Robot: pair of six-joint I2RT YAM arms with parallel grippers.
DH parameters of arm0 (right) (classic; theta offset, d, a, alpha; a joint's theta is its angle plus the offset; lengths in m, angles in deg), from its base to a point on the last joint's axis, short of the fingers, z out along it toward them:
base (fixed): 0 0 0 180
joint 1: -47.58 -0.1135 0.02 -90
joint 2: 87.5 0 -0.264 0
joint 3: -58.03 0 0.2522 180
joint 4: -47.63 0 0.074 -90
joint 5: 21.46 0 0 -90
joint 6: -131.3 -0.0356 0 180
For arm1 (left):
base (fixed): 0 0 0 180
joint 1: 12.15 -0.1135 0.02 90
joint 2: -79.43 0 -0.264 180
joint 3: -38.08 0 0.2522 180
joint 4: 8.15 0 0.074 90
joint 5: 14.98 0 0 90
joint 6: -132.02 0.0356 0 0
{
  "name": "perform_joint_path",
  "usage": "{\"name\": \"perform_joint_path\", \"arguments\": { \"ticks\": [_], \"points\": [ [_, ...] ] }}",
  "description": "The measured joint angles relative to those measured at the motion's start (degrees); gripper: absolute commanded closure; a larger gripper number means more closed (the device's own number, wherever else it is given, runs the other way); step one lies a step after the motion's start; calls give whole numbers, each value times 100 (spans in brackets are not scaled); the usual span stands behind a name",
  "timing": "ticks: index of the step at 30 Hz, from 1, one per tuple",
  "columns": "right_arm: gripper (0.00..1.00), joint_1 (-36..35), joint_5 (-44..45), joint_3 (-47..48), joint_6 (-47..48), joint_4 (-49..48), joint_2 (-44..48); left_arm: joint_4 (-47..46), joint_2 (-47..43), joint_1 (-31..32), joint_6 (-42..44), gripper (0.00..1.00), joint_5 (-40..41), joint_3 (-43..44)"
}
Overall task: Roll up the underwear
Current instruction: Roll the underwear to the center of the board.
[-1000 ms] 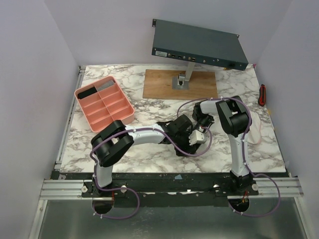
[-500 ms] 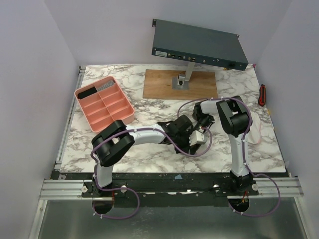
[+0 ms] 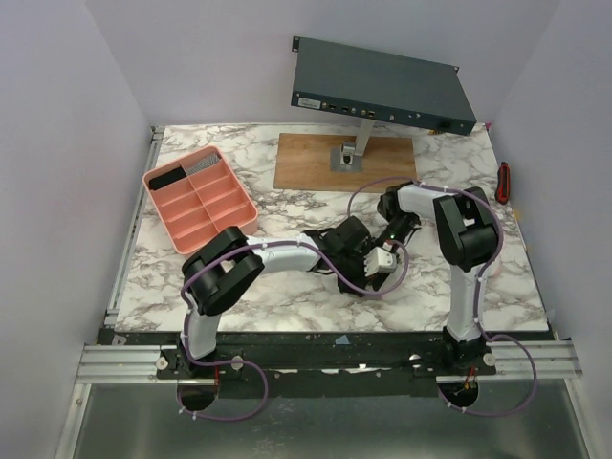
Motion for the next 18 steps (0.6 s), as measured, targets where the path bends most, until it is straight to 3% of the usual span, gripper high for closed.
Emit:
{"name": "perform_joint_path", "arguments": {
  "ticks": [18],
  "points": [
    [53, 951, 570, -671, -7, -903, 1117, 339, 133, -487, -560, 100, -577, 90]
  ]
}}
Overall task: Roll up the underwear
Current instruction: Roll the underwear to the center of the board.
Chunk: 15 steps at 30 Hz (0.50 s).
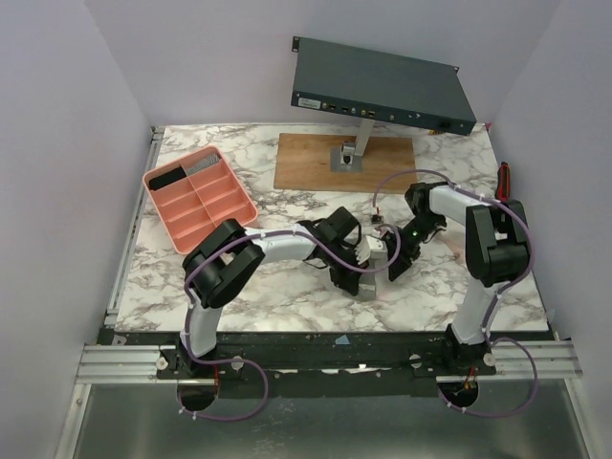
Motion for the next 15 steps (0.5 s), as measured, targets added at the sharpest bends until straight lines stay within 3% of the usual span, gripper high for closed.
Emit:
{"name": "perform_joint_path", "arguments": {
  "ticks": [15],
  "points": [
    [53, -4, 245, -1357, -1158, -1873, 1714, 1403, 1368, -1012, -643, 100, -2192, 1239]
  ]
}}
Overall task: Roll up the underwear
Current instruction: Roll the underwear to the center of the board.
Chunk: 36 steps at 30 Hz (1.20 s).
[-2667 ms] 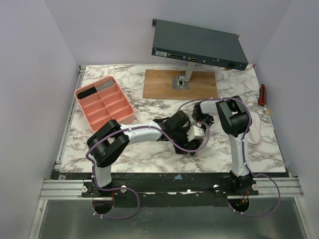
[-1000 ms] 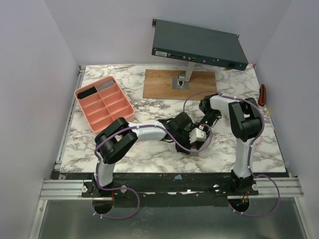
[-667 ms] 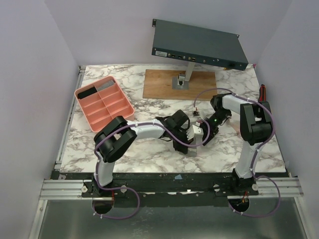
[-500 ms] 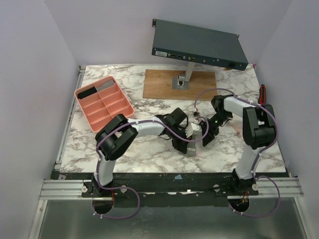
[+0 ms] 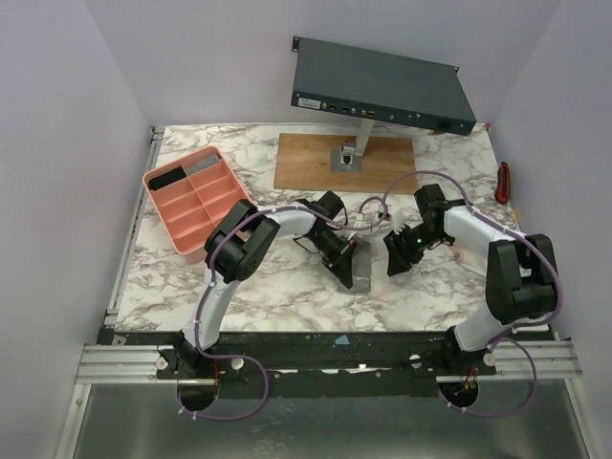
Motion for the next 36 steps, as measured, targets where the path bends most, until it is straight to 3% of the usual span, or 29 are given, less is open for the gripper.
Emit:
{"name": "perform_joint_path", "arguments": {
  "ticks": [6, 14, 26, 33, 36],
  "points": [
    [49, 4, 81, -367, -260, -463, 706, 999, 874, -210, -92, 100, -879, 866],
    [41, -466, 116, -564, -249, -774, 1652, 1526, 1309, -328, -332, 100, -1276, 1257],
    [39, -2260, 920, -568, -247, -1169, 1403, 1888, 1541, -361, -313, 100, -1412, 1617],
    [40, -2688, 1335, -568, -195, -1314, 911, 1958, 1565, -367, -278, 100, -1436, 1663],
    [47, -2780, 1429, -586, -181, -1421, 754, 1974, 1574, -369, -271, 100, -1443, 1672]
  ]
}}
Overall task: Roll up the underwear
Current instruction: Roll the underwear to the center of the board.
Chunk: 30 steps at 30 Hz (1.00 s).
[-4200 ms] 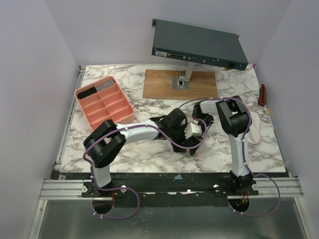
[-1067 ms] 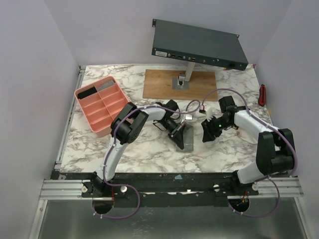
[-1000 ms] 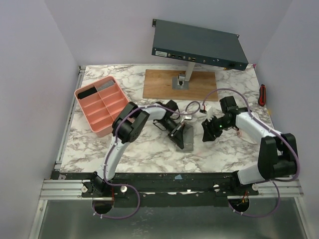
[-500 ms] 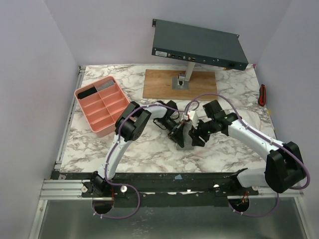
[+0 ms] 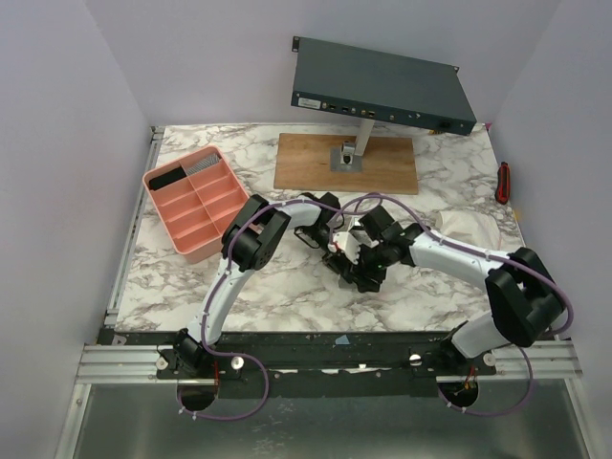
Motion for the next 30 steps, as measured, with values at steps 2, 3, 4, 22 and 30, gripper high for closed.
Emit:
{"name": "perform_joint_path", "arguments": {
  "ticks": [2, 3, 4, 22, 30],
  "points": [
    [54, -61, 44, -39, -2, -94, -98, 2, 0, 0, 9, 100, 0, 0],
    [59, -83, 63, -61, -4, -133, -149, 4, 0, 0, 17, 100, 0, 0],
    [65, -103, 83, -79, 4, -175, -203, 7, 0, 0, 20, 100, 0, 0],
    [99, -96, -2, 50, -2, -315, -492, 85, -243, -118, 223, 49, 153, -146],
    [99, -96, -55, 50, -24, -319, -494, 76, -551, -579, 188, 46, 474, -304]
  ]
}}
